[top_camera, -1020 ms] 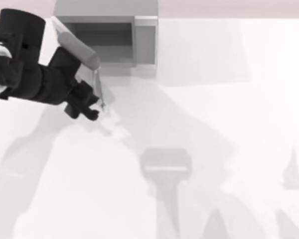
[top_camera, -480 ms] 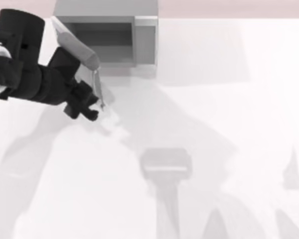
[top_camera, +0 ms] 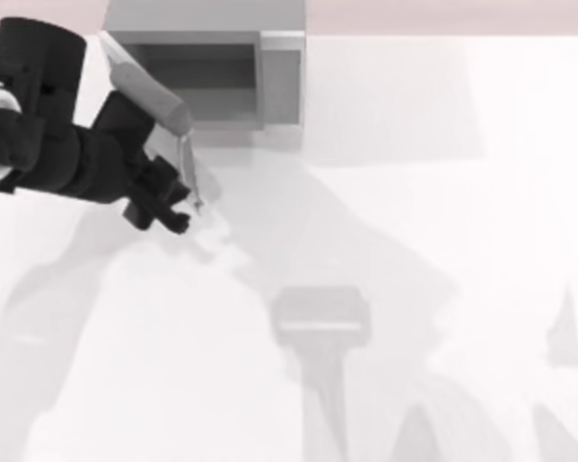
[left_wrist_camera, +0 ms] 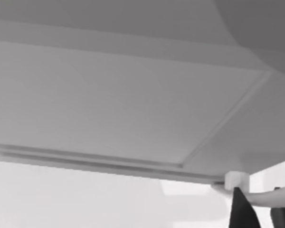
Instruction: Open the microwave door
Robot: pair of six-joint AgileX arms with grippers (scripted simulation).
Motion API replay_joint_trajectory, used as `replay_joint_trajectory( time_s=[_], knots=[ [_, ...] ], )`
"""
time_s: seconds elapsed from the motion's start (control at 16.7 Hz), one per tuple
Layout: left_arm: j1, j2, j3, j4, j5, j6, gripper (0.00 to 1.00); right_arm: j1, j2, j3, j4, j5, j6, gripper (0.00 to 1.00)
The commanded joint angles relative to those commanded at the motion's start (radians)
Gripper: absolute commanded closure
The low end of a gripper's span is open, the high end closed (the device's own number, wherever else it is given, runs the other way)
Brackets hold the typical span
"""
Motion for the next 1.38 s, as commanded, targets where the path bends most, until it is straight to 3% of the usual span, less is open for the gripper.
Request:
replay_joint_trajectory(
  time_s=[0.66, 1.38],
  knots=[
    [0.038, -0.001, 0.006, -0.042, 0.056, 0.089, 1.00, 0.000, 0.000, 0.000, 0.000, 0.000, 0.000, 0.00],
    [0.039, -0.001, 0.005, -0.044, 0.058, 0.092, 1.00, 0.000, 0.000, 0.000, 0.000, 0.000, 0.000, 0.00]
  ],
)
